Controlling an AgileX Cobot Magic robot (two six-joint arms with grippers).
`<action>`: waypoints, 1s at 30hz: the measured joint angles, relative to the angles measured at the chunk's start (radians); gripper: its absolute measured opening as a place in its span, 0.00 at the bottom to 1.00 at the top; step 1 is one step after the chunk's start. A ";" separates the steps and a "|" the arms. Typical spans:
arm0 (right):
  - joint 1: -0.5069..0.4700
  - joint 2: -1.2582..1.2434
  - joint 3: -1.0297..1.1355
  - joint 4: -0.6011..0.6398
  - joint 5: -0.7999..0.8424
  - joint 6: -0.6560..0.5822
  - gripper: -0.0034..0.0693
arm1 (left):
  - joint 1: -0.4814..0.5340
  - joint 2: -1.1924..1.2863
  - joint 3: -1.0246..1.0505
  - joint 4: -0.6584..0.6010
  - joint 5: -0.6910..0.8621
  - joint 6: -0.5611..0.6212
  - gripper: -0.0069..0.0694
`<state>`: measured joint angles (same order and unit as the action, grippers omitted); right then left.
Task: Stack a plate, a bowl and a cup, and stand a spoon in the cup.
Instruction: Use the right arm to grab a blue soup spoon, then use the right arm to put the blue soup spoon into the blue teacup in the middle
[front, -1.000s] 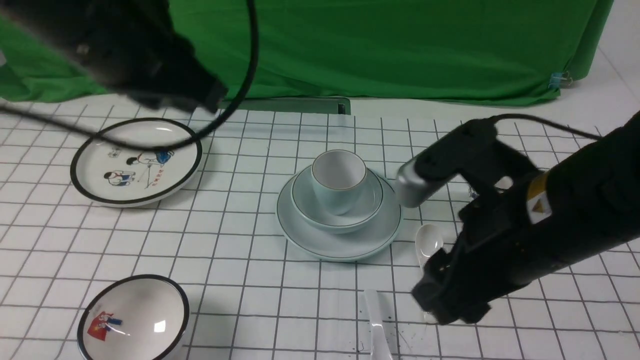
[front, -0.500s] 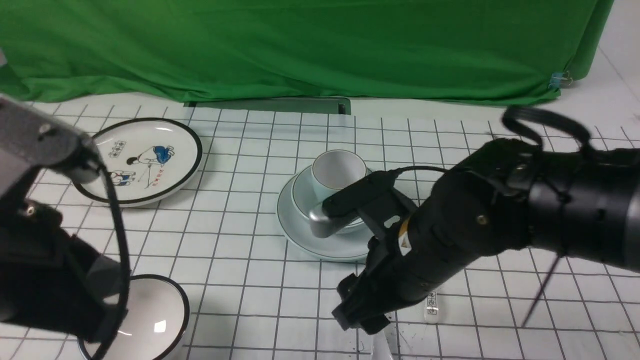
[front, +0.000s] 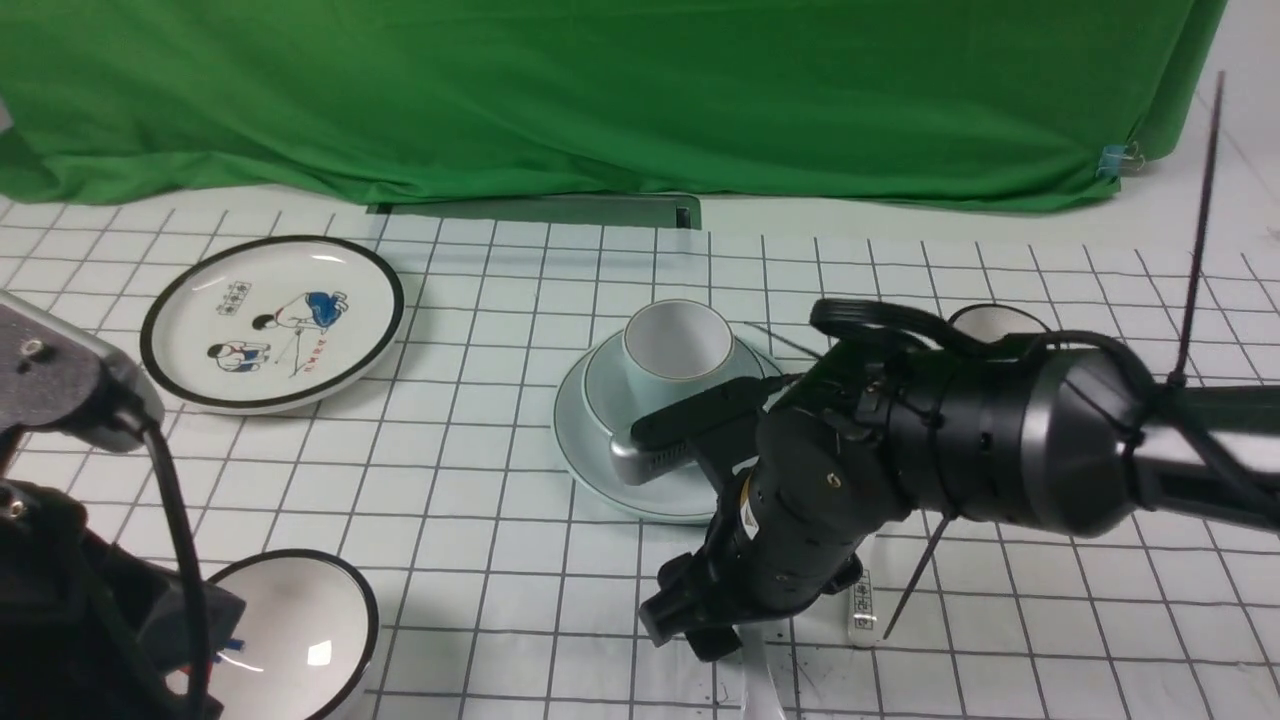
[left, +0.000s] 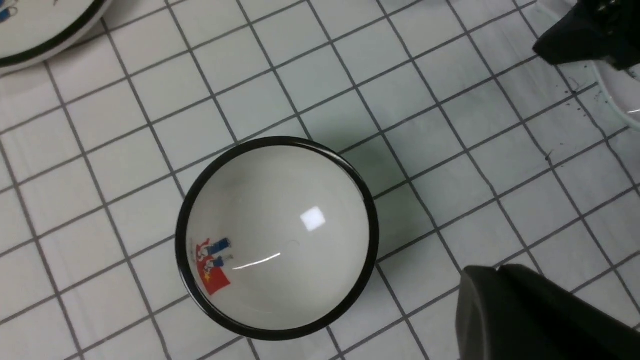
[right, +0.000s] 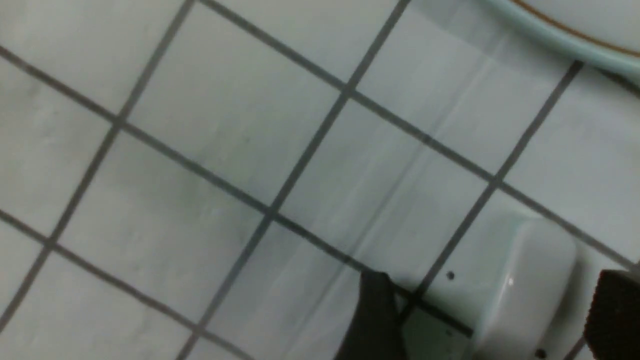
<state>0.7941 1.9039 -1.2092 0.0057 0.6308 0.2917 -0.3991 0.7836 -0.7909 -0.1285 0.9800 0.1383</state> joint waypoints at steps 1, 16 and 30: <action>0.000 0.015 0.000 -0.006 0.002 0.006 0.81 | 0.000 0.000 0.000 -0.014 0.000 0.011 0.04; -0.008 -0.049 -0.001 -0.006 0.018 -0.006 0.30 | 0.000 0.000 0.000 -0.025 -0.003 0.038 0.04; -0.043 -0.253 0.000 -0.057 -0.769 -0.244 0.30 | 0.000 0.000 0.000 -0.022 -0.080 0.042 0.04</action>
<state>0.7511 1.6510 -1.2097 -0.0509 -0.1378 0.0481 -0.3991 0.7836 -0.7909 -0.1509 0.8998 0.1804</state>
